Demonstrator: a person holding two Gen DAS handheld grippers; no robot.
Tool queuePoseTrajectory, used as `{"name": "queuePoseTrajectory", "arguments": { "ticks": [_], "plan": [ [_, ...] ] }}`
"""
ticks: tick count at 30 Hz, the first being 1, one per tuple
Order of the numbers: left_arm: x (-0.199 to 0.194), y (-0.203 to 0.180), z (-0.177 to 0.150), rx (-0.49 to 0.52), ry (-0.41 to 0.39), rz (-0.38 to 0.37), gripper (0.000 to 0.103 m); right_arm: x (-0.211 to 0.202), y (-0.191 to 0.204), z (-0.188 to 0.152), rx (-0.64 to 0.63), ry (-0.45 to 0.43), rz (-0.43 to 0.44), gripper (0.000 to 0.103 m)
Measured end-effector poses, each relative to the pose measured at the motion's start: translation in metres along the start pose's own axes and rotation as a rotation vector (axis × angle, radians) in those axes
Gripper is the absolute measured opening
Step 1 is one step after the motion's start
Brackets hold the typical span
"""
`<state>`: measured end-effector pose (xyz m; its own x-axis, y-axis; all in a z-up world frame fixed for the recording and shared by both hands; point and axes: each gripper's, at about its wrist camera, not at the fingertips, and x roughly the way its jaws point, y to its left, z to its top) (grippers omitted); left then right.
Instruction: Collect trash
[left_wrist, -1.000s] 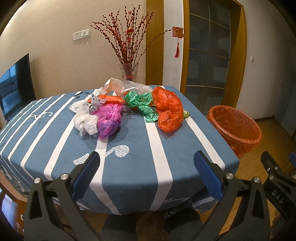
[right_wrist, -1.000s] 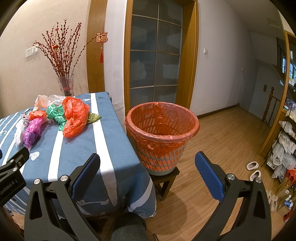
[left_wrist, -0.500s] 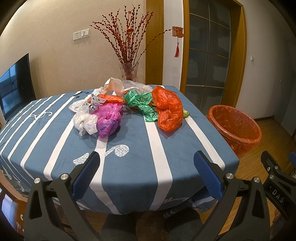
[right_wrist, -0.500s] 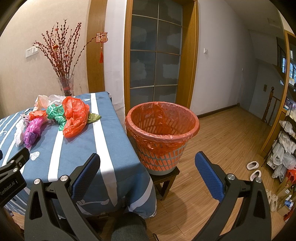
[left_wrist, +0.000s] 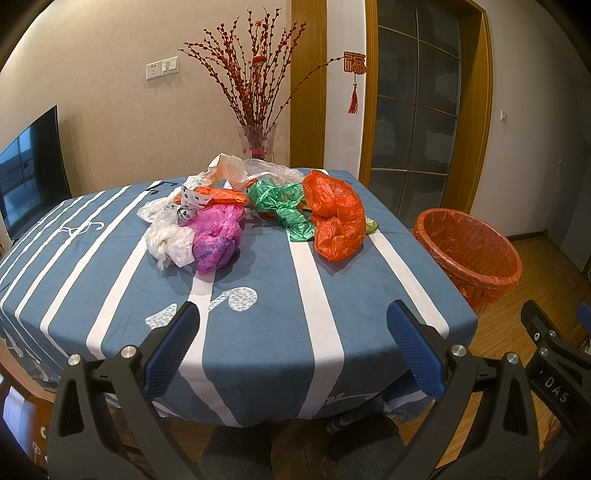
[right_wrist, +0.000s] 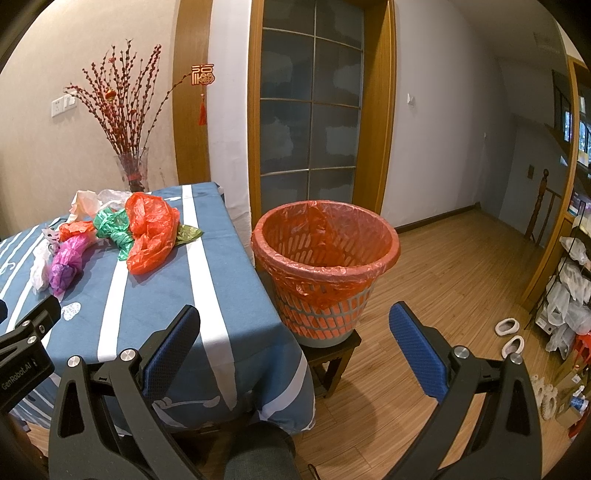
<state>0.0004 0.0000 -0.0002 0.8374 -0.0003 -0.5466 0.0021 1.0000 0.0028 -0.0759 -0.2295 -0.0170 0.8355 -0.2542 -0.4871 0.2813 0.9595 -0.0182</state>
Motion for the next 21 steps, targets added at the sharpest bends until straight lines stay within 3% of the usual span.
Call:
{"name": "queuePoseTrajectory", "arguments": {
  "ticks": [12,21],
  "plan": [
    [0.0001,0.0000,0.0000,0.000,0.002,0.000,0.099,0.0018,-0.0006,-0.0007,0.003,0.001,0.002,0.101],
    [0.0087,0.0045,-0.0013,-0.016,0.018,0.016,0.099,0.0100,0.0032,0.0078,0.023,0.002,0.075,0.101]
  ]
}}
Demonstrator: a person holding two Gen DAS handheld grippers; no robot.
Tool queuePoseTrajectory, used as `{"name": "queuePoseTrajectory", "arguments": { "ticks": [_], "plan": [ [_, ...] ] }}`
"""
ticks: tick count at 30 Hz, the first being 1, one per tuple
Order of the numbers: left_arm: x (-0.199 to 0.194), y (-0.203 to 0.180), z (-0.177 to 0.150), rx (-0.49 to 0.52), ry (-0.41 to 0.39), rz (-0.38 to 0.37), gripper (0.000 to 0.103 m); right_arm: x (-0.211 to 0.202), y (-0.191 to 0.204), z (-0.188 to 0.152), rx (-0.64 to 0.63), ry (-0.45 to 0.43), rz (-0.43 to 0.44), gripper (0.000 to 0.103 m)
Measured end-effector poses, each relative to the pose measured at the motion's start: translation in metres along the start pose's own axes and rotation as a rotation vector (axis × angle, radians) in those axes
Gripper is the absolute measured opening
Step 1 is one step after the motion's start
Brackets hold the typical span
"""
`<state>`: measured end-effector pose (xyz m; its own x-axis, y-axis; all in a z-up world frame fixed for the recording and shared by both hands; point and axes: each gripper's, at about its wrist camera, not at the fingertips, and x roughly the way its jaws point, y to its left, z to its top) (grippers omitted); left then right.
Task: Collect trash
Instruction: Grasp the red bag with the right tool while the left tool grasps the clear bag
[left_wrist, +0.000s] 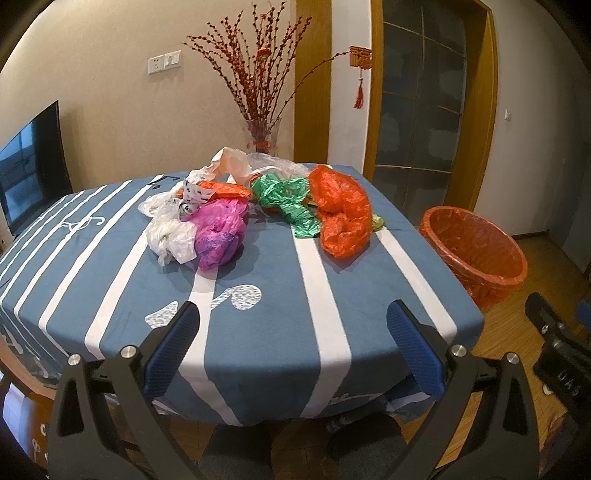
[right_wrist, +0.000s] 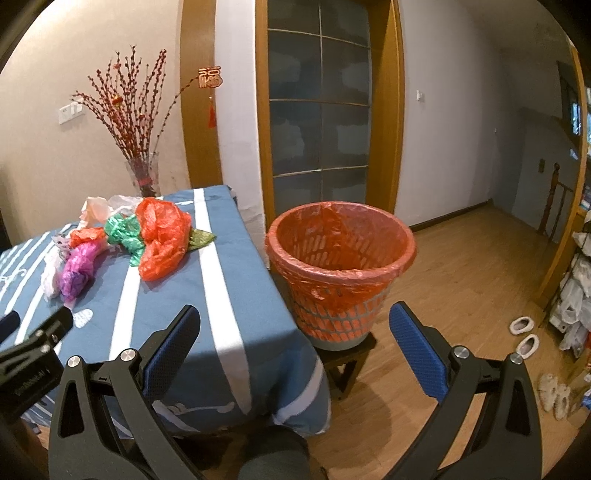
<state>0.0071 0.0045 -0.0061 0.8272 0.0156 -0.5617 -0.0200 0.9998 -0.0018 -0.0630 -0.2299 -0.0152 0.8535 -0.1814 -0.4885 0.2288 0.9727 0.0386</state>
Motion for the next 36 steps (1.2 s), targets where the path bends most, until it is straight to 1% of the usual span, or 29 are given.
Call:
{"name": "queuePoseTrajectory", "arguments": {
  "ticks": [7,12,13,14,15,16,18,23,29,31,32,33,34,35,36],
  "plan": [
    [0.023,0.028,0.007,-0.062,0.034,0.051,0.099,0.028,0.017,0.017,0.016,0.021,0.089,0.101],
    [0.039,0.054,0.012,-0.101,0.048,0.090,0.099,0.068,0.040,0.030,0.030,0.099,0.187,0.100],
    [0.042,0.062,0.013,-0.110,0.045,0.107,0.099,0.076,0.046,0.032,0.028,0.115,0.203,0.095],
    [0.047,0.067,0.017,-0.116,0.045,0.117,0.099,0.086,0.053,0.034,0.020,0.131,0.220,0.093],
    [0.050,0.073,0.019,-0.123,0.043,0.131,0.099,0.096,0.062,0.036,0.008,0.143,0.235,0.087],
    [0.056,0.083,0.022,-0.134,0.043,0.149,0.099,0.101,0.066,0.038,0.001,0.148,0.245,0.084],
    [0.063,0.097,0.026,-0.152,0.040,0.171,0.099,0.117,0.082,0.043,-0.017,0.159,0.285,0.074],
    [0.084,0.135,0.041,-0.211,0.045,0.205,0.099,0.152,0.113,0.062,-0.023,0.172,0.359,0.073],
    [0.107,0.168,0.056,-0.261,0.065,0.227,0.099,0.192,0.145,0.077,-0.054,0.206,0.353,0.073],
    [0.117,0.177,0.060,-0.269,0.081,0.225,0.099,0.207,0.151,0.077,-0.073,0.238,0.344,0.072],
    [0.122,0.180,0.060,-0.272,0.088,0.222,0.099,0.212,0.153,0.077,-0.078,0.253,0.344,0.070],
    [0.126,0.184,0.061,-0.276,0.096,0.217,0.098,0.217,0.154,0.075,-0.088,0.273,0.348,0.060],
    [0.131,0.186,0.061,-0.280,0.110,0.209,0.095,0.220,0.156,0.073,-0.097,0.287,0.349,0.047],
    [0.135,0.188,0.061,-0.284,0.122,0.201,0.094,0.221,0.158,0.071,-0.110,0.303,0.353,0.043],
    [0.139,0.190,0.062,-0.290,0.134,0.192,0.093,0.220,0.157,0.069,-0.119,0.302,0.356,0.035]
  ]
}}
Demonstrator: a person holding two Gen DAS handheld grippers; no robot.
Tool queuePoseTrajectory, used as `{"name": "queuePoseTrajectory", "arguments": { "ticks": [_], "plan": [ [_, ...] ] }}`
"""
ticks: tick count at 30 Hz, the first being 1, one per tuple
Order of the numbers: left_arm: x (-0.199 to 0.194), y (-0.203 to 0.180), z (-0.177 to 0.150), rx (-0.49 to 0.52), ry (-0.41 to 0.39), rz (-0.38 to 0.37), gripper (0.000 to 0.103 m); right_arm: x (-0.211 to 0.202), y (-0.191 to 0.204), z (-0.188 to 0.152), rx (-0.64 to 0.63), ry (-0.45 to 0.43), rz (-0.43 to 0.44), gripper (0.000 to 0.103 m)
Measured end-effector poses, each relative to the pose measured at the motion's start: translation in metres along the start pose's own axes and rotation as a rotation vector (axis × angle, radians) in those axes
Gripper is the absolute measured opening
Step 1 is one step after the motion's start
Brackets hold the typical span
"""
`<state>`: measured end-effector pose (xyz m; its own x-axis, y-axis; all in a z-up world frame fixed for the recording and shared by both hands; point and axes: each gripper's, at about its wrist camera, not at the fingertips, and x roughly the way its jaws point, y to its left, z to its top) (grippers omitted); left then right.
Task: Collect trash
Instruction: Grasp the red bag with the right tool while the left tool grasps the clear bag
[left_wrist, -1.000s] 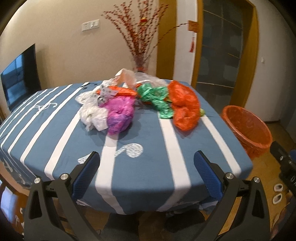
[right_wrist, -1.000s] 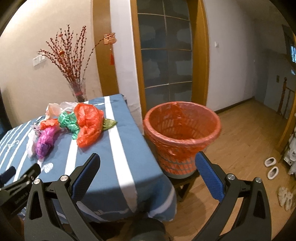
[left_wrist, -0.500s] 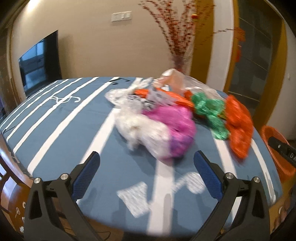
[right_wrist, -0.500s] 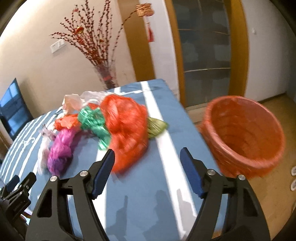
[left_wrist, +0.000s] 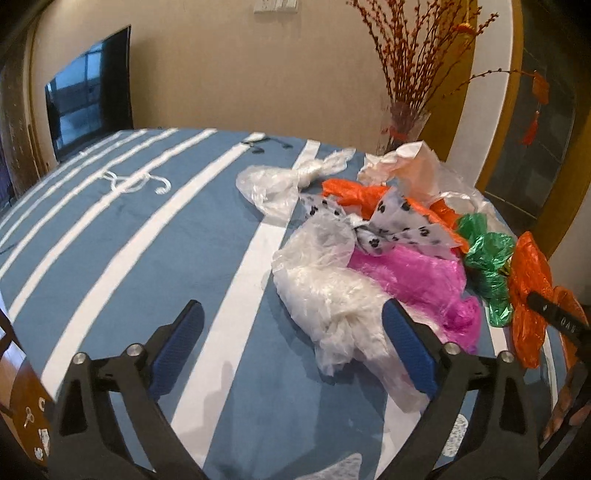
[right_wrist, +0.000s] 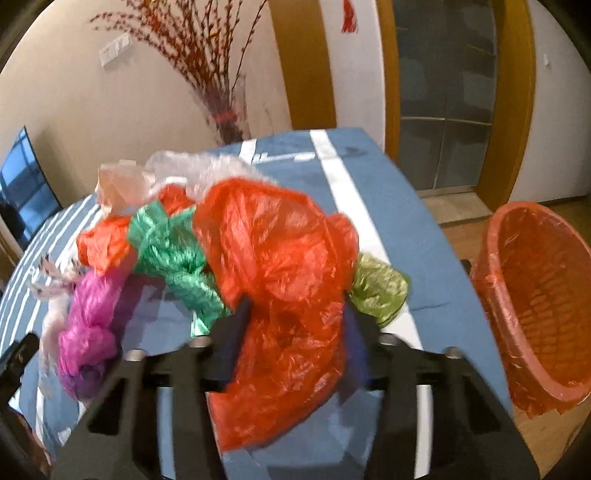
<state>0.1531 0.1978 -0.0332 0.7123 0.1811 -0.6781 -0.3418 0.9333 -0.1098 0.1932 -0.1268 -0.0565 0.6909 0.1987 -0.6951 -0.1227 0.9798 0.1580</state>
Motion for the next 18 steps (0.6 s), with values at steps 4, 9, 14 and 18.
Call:
{"name": "queuePoseTrajectory", "arguments": {
  "ticks": [4,9,14,18],
  "plan": [
    [0.015,0.001,0.002,-0.011,0.054,-0.028,0.086,-0.010,-0.001,-0.006,-0.019,-0.013,0.012,0.008],
    [0.024,-0.002,0.004,-0.009,0.082,-0.044,0.079,-0.024,-0.009,-0.010,0.007,-0.021,0.030,0.007],
    [0.037,-0.002,0.004,-0.042,0.136,-0.103,0.058,-0.029,-0.008,-0.011,-0.004,-0.026,0.026,0.007],
    [0.040,-0.008,0.003,-0.024,0.137,-0.133,0.027,-0.029,-0.006,-0.012,-0.010,-0.023,0.018,0.007]
  ]
}}
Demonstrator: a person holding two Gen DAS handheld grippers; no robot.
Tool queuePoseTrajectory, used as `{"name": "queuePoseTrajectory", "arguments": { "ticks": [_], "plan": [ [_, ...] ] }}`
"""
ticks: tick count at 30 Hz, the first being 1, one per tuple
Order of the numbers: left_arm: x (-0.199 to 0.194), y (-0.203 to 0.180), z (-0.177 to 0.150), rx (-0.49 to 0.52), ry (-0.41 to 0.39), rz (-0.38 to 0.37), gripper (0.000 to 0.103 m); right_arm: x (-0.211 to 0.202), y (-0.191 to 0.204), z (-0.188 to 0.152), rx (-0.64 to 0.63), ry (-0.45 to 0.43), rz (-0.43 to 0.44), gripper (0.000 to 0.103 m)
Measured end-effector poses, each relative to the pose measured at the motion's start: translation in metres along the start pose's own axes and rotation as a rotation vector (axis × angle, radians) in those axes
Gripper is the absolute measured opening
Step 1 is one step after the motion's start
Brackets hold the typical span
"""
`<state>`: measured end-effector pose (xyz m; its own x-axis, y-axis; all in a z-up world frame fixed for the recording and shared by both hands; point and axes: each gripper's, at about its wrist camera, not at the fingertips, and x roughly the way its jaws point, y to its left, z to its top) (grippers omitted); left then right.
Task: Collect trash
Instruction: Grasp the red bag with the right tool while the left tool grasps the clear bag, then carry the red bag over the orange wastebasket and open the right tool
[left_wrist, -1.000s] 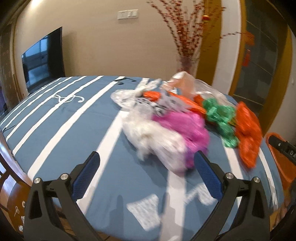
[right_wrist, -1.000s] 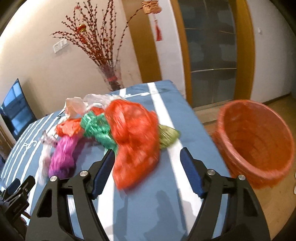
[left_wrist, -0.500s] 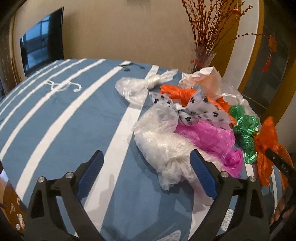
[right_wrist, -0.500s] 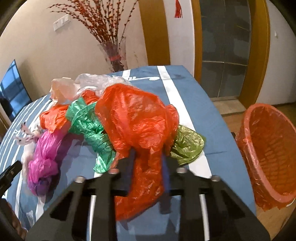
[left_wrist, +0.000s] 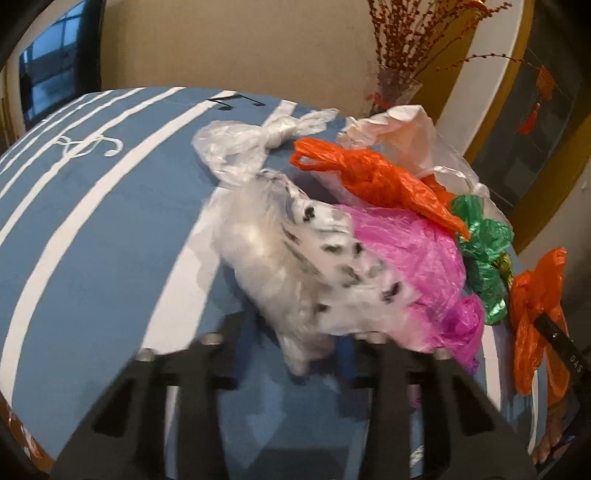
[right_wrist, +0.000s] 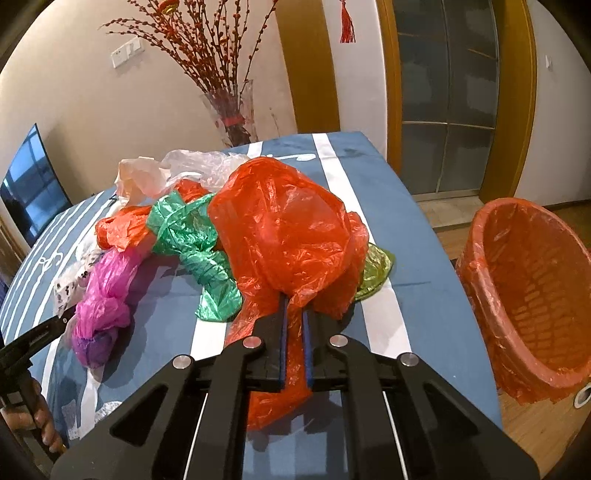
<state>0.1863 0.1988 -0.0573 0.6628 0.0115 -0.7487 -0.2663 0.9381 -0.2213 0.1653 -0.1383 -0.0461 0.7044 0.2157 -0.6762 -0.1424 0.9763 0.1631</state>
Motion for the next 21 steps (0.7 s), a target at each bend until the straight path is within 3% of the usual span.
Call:
{"name": "queuePoseTrajectory", "arguments": {
  "ticks": [4,11,21],
  "plan": [
    [-0.011,-0.003,-0.002,0.024,-0.028,0.005,0.021,-0.006,-0.002,-0.001,0.007,-0.008,-0.003,0.007],
    [-0.053,-0.013,0.004,0.096,-0.128,0.034,0.021,-0.022,-0.008,0.003,0.014,-0.050,-0.006,0.007],
    [-0.095,-0.055,0.009,0.154,-0.210,-0.046,0.021,-0.053,-0.026,0.003,0.035,-0.120,-0.023,0.007]
  ]
}}
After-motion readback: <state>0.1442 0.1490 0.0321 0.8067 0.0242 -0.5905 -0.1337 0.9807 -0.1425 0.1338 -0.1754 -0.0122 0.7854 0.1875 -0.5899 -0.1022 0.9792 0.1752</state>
